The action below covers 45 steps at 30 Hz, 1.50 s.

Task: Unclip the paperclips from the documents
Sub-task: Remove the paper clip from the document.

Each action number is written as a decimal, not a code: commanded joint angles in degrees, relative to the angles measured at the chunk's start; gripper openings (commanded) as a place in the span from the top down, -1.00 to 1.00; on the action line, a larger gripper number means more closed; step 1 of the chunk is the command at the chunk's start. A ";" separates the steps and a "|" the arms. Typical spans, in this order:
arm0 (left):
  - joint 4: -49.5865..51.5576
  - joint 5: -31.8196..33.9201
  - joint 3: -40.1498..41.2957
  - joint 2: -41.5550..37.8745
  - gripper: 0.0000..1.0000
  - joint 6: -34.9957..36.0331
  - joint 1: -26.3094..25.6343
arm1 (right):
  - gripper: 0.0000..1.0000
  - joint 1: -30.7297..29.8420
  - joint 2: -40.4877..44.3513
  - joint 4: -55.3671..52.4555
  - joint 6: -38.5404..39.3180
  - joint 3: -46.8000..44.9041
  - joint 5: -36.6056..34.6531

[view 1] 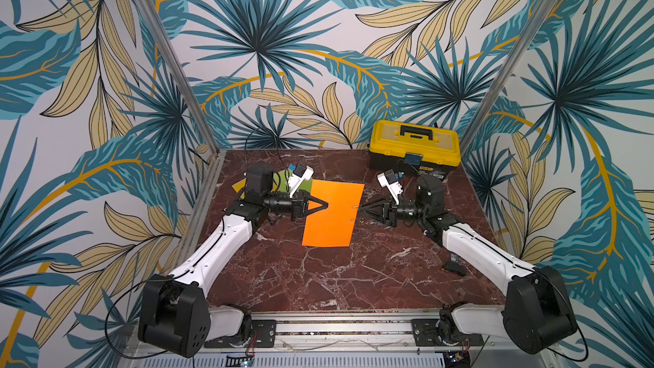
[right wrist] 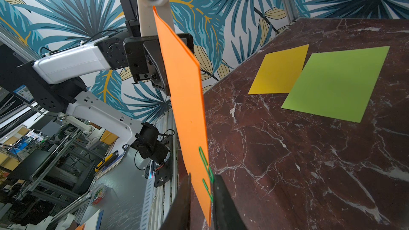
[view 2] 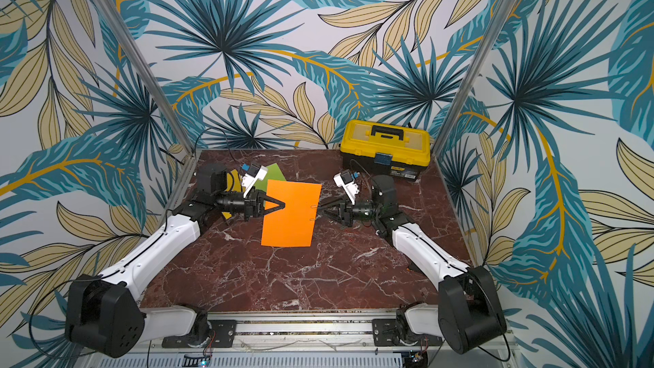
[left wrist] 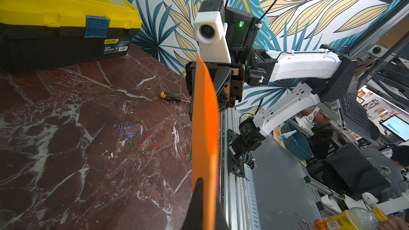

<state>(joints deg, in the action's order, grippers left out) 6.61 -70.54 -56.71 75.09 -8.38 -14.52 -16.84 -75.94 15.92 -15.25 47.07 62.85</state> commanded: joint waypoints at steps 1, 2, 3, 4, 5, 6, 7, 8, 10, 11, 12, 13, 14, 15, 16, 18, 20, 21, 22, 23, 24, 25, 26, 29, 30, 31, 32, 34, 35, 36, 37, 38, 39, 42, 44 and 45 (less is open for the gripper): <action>-1.06 -0.30 0.68 -1.17 1.00 0.55 0.46 | 0.59 0.33 1.44 2.23 -1.13 0.62 -0.45; -0.99 -0.30 0.68 -1.18 1.00 0.56 0.46 | 0.59 0.41 1.41 2.36 -1.23 0.50 -0.48; -0.99 -0.30 0.72 -1.26 1.00 0.53 0.48 | 0.59 0.45 1.43 2.47 -1.26 0.50 -0.44; -0.99 -0.36 0.72 -1.26 1.00 0.56 0.46 | 0.60 0.44 1.35 2.61 -1.52 0.60 -0.37; -0.99 -0.33 0.72 -1.31 1.00 0.54 0.46 | 0.61 0.43 1.26 2.91 -1.71 0.61 -0.24; -1.01 -0.30 0.77 -1.35 1.00 0.56 0.51 | 0.63 0.41 1.08 3.22 -2.03 0.62 -0.11; -0.99 -0.33 0.72 -1.35 1.00 0.56 0.46 | 0.66 0.42 0.93 3.52 -2.31 0.57 -0.02; -0.99 -0.37 0.71 -1.35 1.00 0.56 0.46 | 0.69 0.45 0.78 3.80 -2.56 0.59 0.15; -0.99 -0.31 0.65 -1.35 1.00 0.56 0.46 | 0.77 0.42 0.37 4.68 -3.28 0.60 0.39; -0.99 -0.30 0.67 -1.35 1.00 0.56 0.46 | 0.80 0.42 0.21 4.79 -3.33 0.64 0.42; -0.99 -0.30 0.63 -1.27 1.00 0.56 0.46 | 0.83 0.47 0.23 4.90 -3.38 0.66 0.41; -0.99 -0.29 0.69 -1.35 1.00 0.55 0.48 | 0.86 0.41 0.10 4.91 -3.45 0.66 0.35; -1.02 -0.30 0.64 -1.35 1.00 0.56 0.46 | 0.90 0.45 0.19 4.91 -3.44 0.66 0.34; -1.00 -0.30 0.68 -1.35 1.00 0.56 0.46 | 0.92 0.47 0.19 4.84 -3.37 0.66 0.34; -1.05 -0.25 0.77 -1.35 1.00 0.55 0.46 | 0.92 0.41 0.18 4.53 -3.15 0.66 0.13; -1.00 -0.19 0.80 -1.39 1.00 0.63 0.46 | 0.92 0.46 0.35 3.91 -2.65 0.57 0.02; -1.06 -0.03 0.85 -1.44 1.00 0.72 0.46 | 0.93 0.42 0.67 3.13 -1.93 0.48 -0.24; -1.04 -0.03 0.90 -1.44 1.00 0.73 0.46 | 0.93 0.41 0.74 2.88 -1.74 0.40 -0.18; -1.02 0.09 0.90 -1.57 1.00 0.70 0.52 | 0.93 0.45 0.72 2.59 -1.58 0.39 -0.19; -1.06 0.06 0.90 -1.53 1.00 0.73 0.55 | 0.94 0.43 0.79 2.30 -1.44 0.39 -0.31; -1.05 0.14 0.90 -1.58 1.00 0.78 0.59 | 0.95 0.43 0.84 2.27 -1.26 0.39 -0.36; -1.04 0.22 0.91 -1.61 1.00 0.78 0.63 | 0.98 0.42 0.89 2.12 -1.25 0.35 -0.42; -0.99 0.24 0.90 -1.70 1.00 0.75 0.64 | 1.00 0.44 0.93 2.07 -1.18 0.36 -0.54; -0.99 0.15 0.98 -1.79 1.00 0.67 0.78 | 1.00 0.41 1.02 1.58 -0.86 0.41 -0.79; -0.99 0.07 0.99 -1.79 1.00 0.69 0.82 | 1.00 0.48 1.02 1.49 -0.82 0.41 -0.92; -1.05 0.01 1.00 -1.88 1.00 0.71 0.82 | 1.00 0.50 1.06 1.32 -0.65 0.39 -1.04; -1.00 0.05 1.04 -1.88 1.00 0.67 0.86 | 1.00 0.57 1.10 1.11 -0.57 0.40 -1.06; -1.03 0.05 1.07 -1.96 1.00 0.73 0.90 | 1.00 0.49 1.15 0.85 -0.45 0.48 -1.23; -0.99 0.06 1.14 -2.05 1.00 0.71 0.90 | 1.00 0.56 1.23 0.82 -0.38 0.48 -1.28; -1.01 0.03 1.16 -2.05 1.00 0.69 0.99 | 1.00 0.57 1.30 0.70 -0.40 0.54 -1.39; -0.96 -0.03 1.08 -2.05 1.00 0.71 0.99 | 1.00 0.58 1.37 0.53 -0.18 0.51 -1.49; -0.95 -0.03 1.12 -2.12 1.00 0.79 1.08 | 1.00 0.63 1.53 0.31 -0.07 0.41 -1.61; -0.83 -0.03 1.07 -2.14 1.00 0.75 1.08 | 1.00 0.67 1.59 0.20 -0.04 0.40 -1.69; -0.58 0.01 1.07 -2.31 1.00 0.91 1.25 | 1.00 0.82 1.84 -0.17 0.15 0.37 -2.00; -0.23 0.13 1.07 -2.47 1.00 1.11 1.34 | 1.00 0.91 1.94 -0.76 0.51 0.38 -2.41; 0.11 0.23 1.07 -2.57 1.00 1.27 1.42 | 1.00 1.03 1.94 -1.10 0.68 0.31 -2.69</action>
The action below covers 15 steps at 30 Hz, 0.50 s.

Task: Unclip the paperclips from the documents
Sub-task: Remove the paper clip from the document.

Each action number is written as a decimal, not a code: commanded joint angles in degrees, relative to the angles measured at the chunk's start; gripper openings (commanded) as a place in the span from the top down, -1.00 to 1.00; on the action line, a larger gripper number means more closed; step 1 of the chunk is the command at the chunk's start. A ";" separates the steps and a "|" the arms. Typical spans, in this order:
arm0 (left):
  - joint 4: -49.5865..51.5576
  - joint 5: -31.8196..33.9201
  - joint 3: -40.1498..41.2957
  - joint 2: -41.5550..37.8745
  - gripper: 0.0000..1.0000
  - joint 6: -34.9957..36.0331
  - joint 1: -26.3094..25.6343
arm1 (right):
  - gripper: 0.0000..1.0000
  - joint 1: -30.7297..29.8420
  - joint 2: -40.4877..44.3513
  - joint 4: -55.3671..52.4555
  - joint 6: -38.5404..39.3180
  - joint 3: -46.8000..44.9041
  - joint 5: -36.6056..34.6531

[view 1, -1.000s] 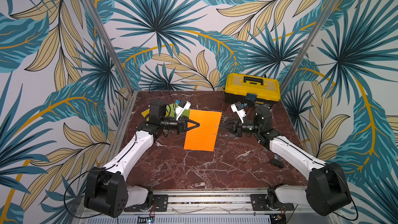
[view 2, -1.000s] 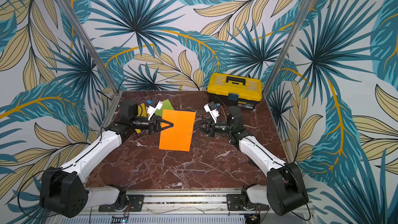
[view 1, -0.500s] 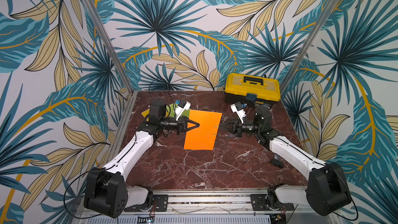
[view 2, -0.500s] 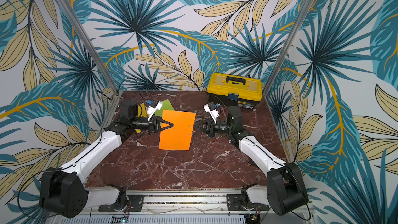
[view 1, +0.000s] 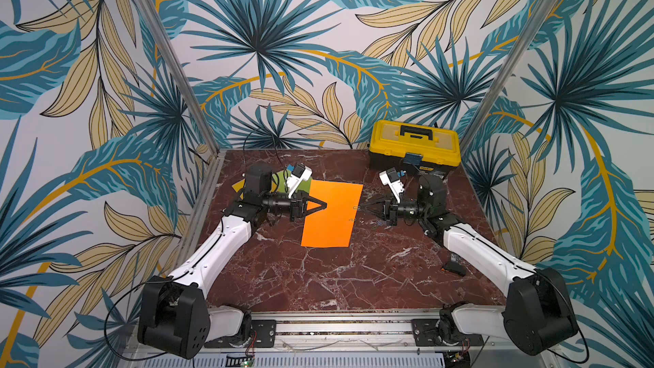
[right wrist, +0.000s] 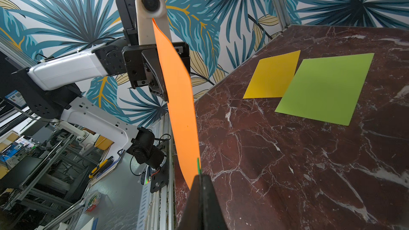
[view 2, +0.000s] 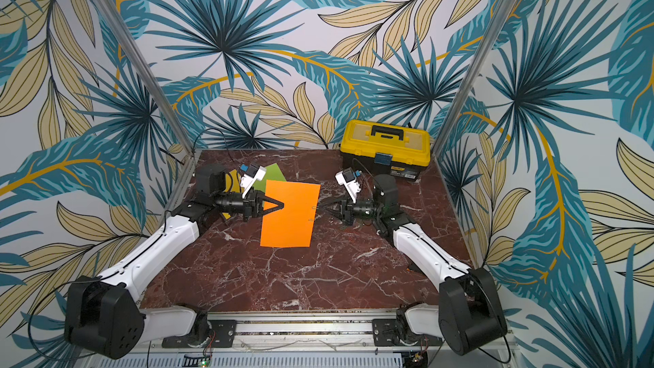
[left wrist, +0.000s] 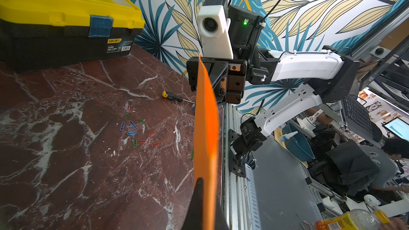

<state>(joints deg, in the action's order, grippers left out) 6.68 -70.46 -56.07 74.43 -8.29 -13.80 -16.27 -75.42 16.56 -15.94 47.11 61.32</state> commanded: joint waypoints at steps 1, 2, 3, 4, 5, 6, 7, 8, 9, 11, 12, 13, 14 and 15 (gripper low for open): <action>0.49 0.32 0.44 -2.11 1.00 1.44 0.77 | 1.00 0.45 1.46 -2.16 1.57 0.34 -1.45; 1.04 0.40 0.44 -2.31 1.00 1.89 0.81 | 1.00 0.53 1.47 -2.50 1.72 0.26 -1.70; 1.56 0.54 0.42 -2.53 1.00 2.15 0.93 | 1.00 0.62 1.43 -2.97 1.94 0.30 -2.15; 2.07 0.59 0.35 -2.77 1.00 2.46 1.04 | 1.00 0.71 1.40 -3.32 2.09 0.30 -2.58; 2.49 0.67 0.40 -2.95 1.00 2.70 1.13 | 1.00 0.80 1.35 -3.71 2.30 0.27 -2.94; 2.87 0.75 0.38 -3.19 1.00 2.92 1.21 | 1.00 0.90 1.28 -4.02 2.35 0.31 -3.45; 3.16 0.76 0.35 -3.35 1.00 2.99 1.31 | 1.00 0.97 1.19 -4.35 2.42 0.29 -3.91; 3.47 0.84 0.35 -3.49 1.00 3.13 1.39 | 1.00 1.06 1.14 -4.66 2.57 0.26 -4.33; 3.70 0.93 0.45 -3.67 1.00 3.34 1.43 | 1.00 1.13 0.91 -4.99 2.55 0.26 -4.81; 3.70 1.07 0.53 -3.86 1.00 3.36 1.50 | 1.00 1.33 0.46 -5.65 2.58 0.27 -5.70; 3.73 1.03 0.55 -3.86 1.00 3.34 1.51 | 1.00 1.38 0.15 -6.03 2.60 0.41 -6.22; 3.74 1.02 0.50 -3.86 1.00 3.29 1.50 | 1.00 1.45 -0.19 -6.56 2.78 0.50 -6.79; 3.79 1.02 0.44 -3.77 1.00 3.32 1.51 | 1.00 1.56 -0.53 -7.44 3.00 0.61 -7.83; 3.74 0.98 0.44 -3.76 1.00 3.30 1.50 | 1.00 1.51 -1.05 -8.48 3.34 0.84 -8.73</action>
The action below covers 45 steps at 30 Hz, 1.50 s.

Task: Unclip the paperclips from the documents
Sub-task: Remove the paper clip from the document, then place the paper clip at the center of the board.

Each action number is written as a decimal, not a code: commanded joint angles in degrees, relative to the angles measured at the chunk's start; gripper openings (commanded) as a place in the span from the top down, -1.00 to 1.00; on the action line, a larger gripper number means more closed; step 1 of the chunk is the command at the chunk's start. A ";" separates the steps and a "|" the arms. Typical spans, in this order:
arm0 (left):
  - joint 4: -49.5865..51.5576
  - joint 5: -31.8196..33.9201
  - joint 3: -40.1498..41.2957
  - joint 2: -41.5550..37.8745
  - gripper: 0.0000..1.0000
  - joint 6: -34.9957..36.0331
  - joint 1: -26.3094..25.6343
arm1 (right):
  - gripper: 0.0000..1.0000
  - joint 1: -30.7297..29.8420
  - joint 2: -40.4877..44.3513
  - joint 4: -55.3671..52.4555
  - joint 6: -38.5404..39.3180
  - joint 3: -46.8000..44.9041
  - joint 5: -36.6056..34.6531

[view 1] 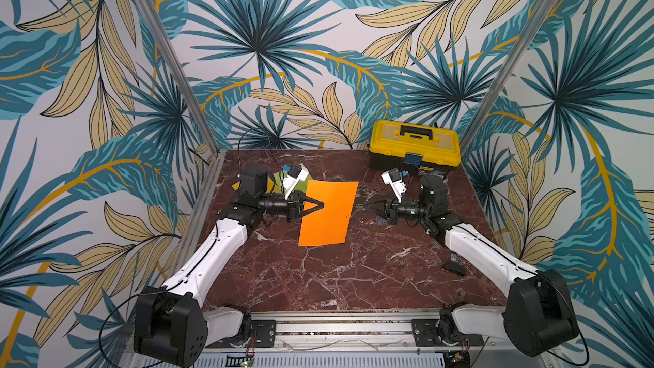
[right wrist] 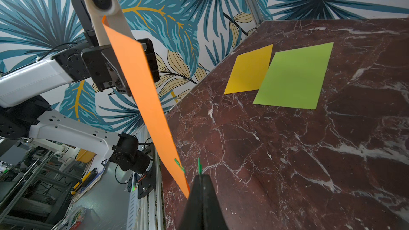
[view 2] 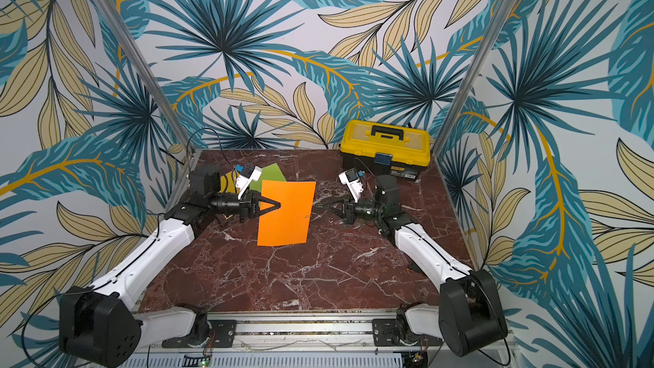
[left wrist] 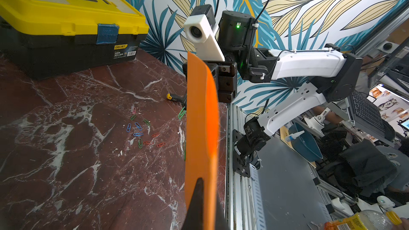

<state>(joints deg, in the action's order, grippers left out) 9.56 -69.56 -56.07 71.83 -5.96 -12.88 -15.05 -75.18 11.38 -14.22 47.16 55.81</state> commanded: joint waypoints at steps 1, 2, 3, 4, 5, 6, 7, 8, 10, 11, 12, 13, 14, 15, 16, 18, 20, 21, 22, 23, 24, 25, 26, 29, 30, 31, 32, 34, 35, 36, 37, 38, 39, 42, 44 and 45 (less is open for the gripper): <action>0.84 0.04 0.49 -1.08 1.00 1.09 0.58 | 1.00 0.43 -1.80 -4.14 1.89 0.90 -4.23; 0.91 0.04 0.44 -1.08 1.00 1.08 0.58 | 1.00 0.37 -2.48 -5.13 2.08 1.08 -5.41; 0.96 0.03 0.43 -1.00 1.00 1.09 0.58 | 1.00 0.48 -3.34 -6.10 2.33 1.27 -6.25; 0.92 -0.02 0.44 -0.99 1.00 1.11 0.59 | 1.00 0.57 -4.21 -6.50 2.13 1.29 -6.85; 0.90 -0.04 0.44 -0.99 1.00 1.11 0.58 | 1.00 0.67 -5.24 -6.82 1.79 1.27 -7.71; 0.91 -0.05 0.44 -0.96 1.00 1.07 0.58 | 1.00 0.70 -6.25 -6.96 1.47 1.21 -8.54; 0.94 -0.05 0.48 -0.98 1.00 1.17 0.58 | 1.00 0.66 -7.04 -6.98 1.14 1.10 -9.17; 0.90 -0.03 0.48 -0.99 1.00 1.20 0.58 | 1.00 0.66 -8.01 -7.14 0.71 0.94 -10.38; 0.90 -0.03 0.44 -0.99 1.00 1.16 0.59 | 1.00 0.72 -9.91 -7.23 0.22 0.78 -12.28; 0.90 -0.04 0.36 -0.99 1.00 1.18 0.58 | 1.00 0.74 -10.88 -7.56 0.06 0.77 -13.61; 0.97 -0.05 0.41 -0.99 1.00 1.15 0.58 | 1.00 0.72 -11.85 -7.88 -0.03 0.79 -14.79; 0.92 -0.05 0.36 -0.91 1.00 1.18 0.58 | 1.00 0.81 -12.73 -8.39 -0.01 0.95 -15.61; 0.94 -0.13 0.35 -0.84 1.00 1.18 0.59 | 1.00 0.88 -13.80 -9.01 -0.02 1.27 -16.61; 0.91 -0.09 0.27 -0.81 1.00 1.12 0.58 | 1.00 0.95 -14.89 -9.75 -0.04 1.67 -17.40; 0.91 -0.22 0.31 -0.78 1.00 1.10 0.58 | 1.00 1.07 -15.81 -10.25 -0.05 2.00 -17.86; 0.95 -0.23 0.27 -0.81 1.00 1.08 0.58 | 1.00 1.38 -17.81 -11.08 -0.45 2.64 -19.50; 0.92 -0.19 0.36 -0.82 1.00 1.07 0.58 | 1.00 1.84 -19.61 -11.72 -0.87 3.16 -20.58; 0.97 -0.19 0.35 -0.82 1.00 1.10 0.58 | 1.00 2.23 -20.55 -11.65 -1.31 3.36 -20.63; 0.90 -0.14 0.35 -0.82 1.00 1.12 0.60 | 1.00 2.51 -21.31 -11.61 -1.77 3.51 -20.62; 0.91 -0.21 0.35 -0.82 1.00 1.08 0.58 | 1.00 2.80 -22.14 -11.61 -2.13 3.72 -20.64; 0.94 -0.22 0.36 -0.81 1.00 1.10 0.58 | 1.00 2.91 -22.86 -11.73 -2.30 4.06 -20.64; 0.90 -0.12 0.37 -0.73 1.00 1.12 0.58 | 1.00 2.92 -23.39 -11.92 -2.49 4.33 -20.86; 0.92 -0.14 0.37 -0.66 1.00 1.08 0.58 | 1.00 3.00 -23.91 -12.21 -2.64 4.58 -21.36; 0.92 -0.21 0.33 -0.51 1.00 0.95 0.58 | 1.00 3.05 -25.31 -13.23 -2.65 5.47 -22.32; 0.98 -0.18 0.26 -0.47 1.00 0.99 0.58 | 1.00 3.11 -25.94 -14.01 -2.60 6.03 -22.78; 0.90 -0.21 0.31 -0.47 1.00 1.02 0.58 | 1.00 3.12 -26.38 -14.59 -2.55 6.40 -23.01; 0.92 -0.22 0.26 -0.47 1.00 0.98 0.58 | 1.00 3.19 -26.74 -15.06 -2.61 6.67 -23.43; 0.92 -0.23 0.33 -0.47 1.00 0.95 0.65 | 1.00 3.26 -27.19 -15.58 -2.70 6.81 -24.18; 0.94 -0.21 0.36 -0.47 1.00 0.94 0.58 | 1.00 3.27 -27.30 -15.80 -2.81 6.81 -24.55; 0.90 -0.23 0.39 -0.47 1.00 0.87 0.58 | 1.00 3.32 -27.39 -16.14 -2.82 6.89 -24.89; 0.90 -0.20 0.35 -0.47 1.00 0.89 0.56 | 1.00 3.32 -27.48 -16.60 -2.83 6.98 -25.27; 0.90 -0.23 0.39 -0.47 1.00 0.87 0.57 | 1.00 3.40 -27.56 -17.10 -2.83 7.07 -25.85; 0.92 -0.23 0.32 -0.47 1.00 0.92 0.55 | 1.00 3.36 -27.73 -17.62 -2.66 7.22 -26.14; 0.94 -0.21 0.34 -0.46 1.00 0.88 0.50 | 1.00 3.45 -28.26 -18.62 -2.61 7.53 -26.67; 0.97 -0.13 0.37 -0.47 1.00 0.94 0.50 | 0.97 3.47 -28.27 -18.67 -2.66 7.43 -27.06; 0.94 -0.11 0.39 -0.53 1.00 0.95 0.50 | 0.95 3.45 -28.13 -18.80 -2.83 7.34 -27.19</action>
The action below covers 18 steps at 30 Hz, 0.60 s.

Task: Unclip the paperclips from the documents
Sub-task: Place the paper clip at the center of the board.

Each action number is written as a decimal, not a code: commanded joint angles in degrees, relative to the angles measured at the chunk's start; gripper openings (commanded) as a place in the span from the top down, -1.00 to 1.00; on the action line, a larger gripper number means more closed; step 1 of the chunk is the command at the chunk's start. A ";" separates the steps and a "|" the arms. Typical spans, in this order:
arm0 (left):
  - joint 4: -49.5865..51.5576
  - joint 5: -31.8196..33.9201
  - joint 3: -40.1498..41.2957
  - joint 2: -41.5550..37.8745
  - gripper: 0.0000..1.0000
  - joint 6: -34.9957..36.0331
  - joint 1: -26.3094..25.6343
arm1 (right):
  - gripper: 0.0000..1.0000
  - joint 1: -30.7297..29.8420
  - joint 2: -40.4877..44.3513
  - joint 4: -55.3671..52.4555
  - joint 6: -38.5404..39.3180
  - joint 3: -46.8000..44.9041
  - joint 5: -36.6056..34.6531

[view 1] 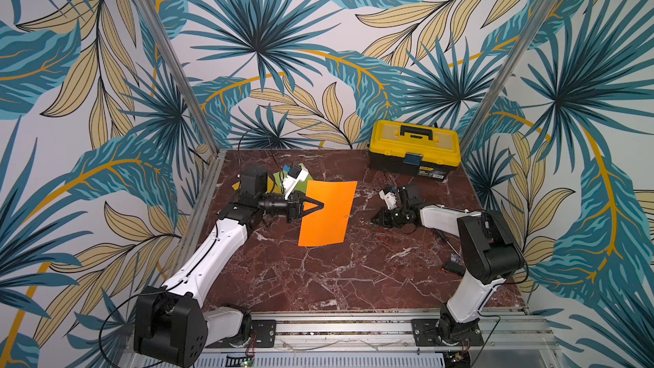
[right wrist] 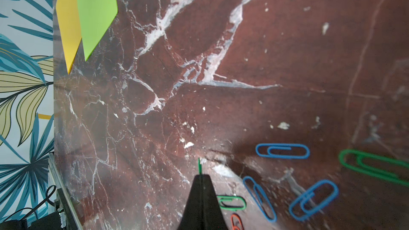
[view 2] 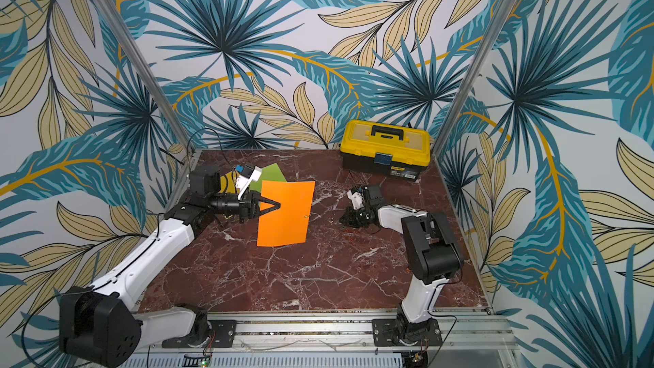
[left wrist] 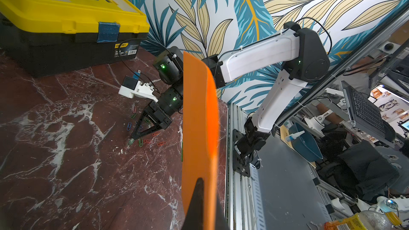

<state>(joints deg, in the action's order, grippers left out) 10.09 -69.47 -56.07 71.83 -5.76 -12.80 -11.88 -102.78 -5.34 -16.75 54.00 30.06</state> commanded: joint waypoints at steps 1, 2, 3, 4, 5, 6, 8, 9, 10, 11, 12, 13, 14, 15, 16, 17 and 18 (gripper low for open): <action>0.42 -0.21 0.41 -0.55 1.00 0.59 0.45 | 0.93 0.28 -0.35 -2.04 -0.18 0.41 -1.66; 0.38 -0.22 0.39 -0.55 1.00 0.65 0.42 | 0.92 0.29 -0.10 -2.28 -0.21 0.32 -2.10; 0.37 -0.22 0.44 -0.55 1.00 0.58 0.40 | 0.91 0.28 0.10 -2.62 -0.10 0.32 -2.41; 0.38 -0.22 0.44 -0.53 1.00 0.64 0.40 | 0.90 0.28 0.37 -2.87 0.09 0.32 -2.67; 0.38 -0.22 0.44 -0.55 1.00 0.61 0.40 | 0.87 0.28 0.71 -3.23 0.22 0.32 -3.05; 0.37 -0.22 0.49 -0.55 1.00 0.62 0.41 | 0.84 0.28 0.95 -3.50 0.33 0.30 -3.40; 0.39 -0.14 0.46 -0.47 1.00 0.59 0.43 | 0.79 0.28 1.52 -3.88 0.59 0.23 -3.85; 0.42 -0.14 0.45 -0.47 1.00 0.58 0.41 | 0.77 0.29 1.74 -4.12 0.64 0.23 -3.96; 0.41 -0.14 0.44 -0.47 1.00 0.63 0.45 | 0.76 0.28 1.96 -4.23 0.75 0.23 -3.96; 0.42 -0.13 0.51 -0.47 1.00 0.65 0.41 | 0.74 0.28 2.14 -4.37 0.76 0.23 -3.92; 0.44 -0.11 0.44 -0.47 1.00 0.58 0.41 | 0.72 0.28 2.40 -4.48 0.89 0.23 -4.04; 0.39 -0.08 0.44 -0.47 1.00 0.64 0.40 | 0.71 0.28 2.56 -4.54 0.93 0.23 -4.05; 0.38 -0.13 0.45 -0.47 1.00 0.58 0.40 | 0.70 0.28 2.75 -4.65 1.00 0.23 -4.05; 0.37 -0.13 0.59 -0.47 1.00 0.61 0.43 | 0.70 0.28 3.00 -4.71 1.00 0.23 -4.13; 0.44 -0.05 0.53 -0.45 1.00 0.60 0.40 | 0.68 0.28 3.26 -4.93 1.08 0.23 -4.14; 0.37 -0.05 0.55 -0.51 1.00 0.53 0.40 | 0.68 0.35 3.52 -5.10 1.14 0.23 -4.13; 0.38 -0.05 0.53 -0.47 1.00 0.55 0.47 | 0.67 0.29 3.87 -5.31 1.28 0.23 -4.24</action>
<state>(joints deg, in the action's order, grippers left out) 10.09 -69.45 -56.07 71.83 -5.76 -12.80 -11.88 -100.90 -9.06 -16.47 54.00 26.68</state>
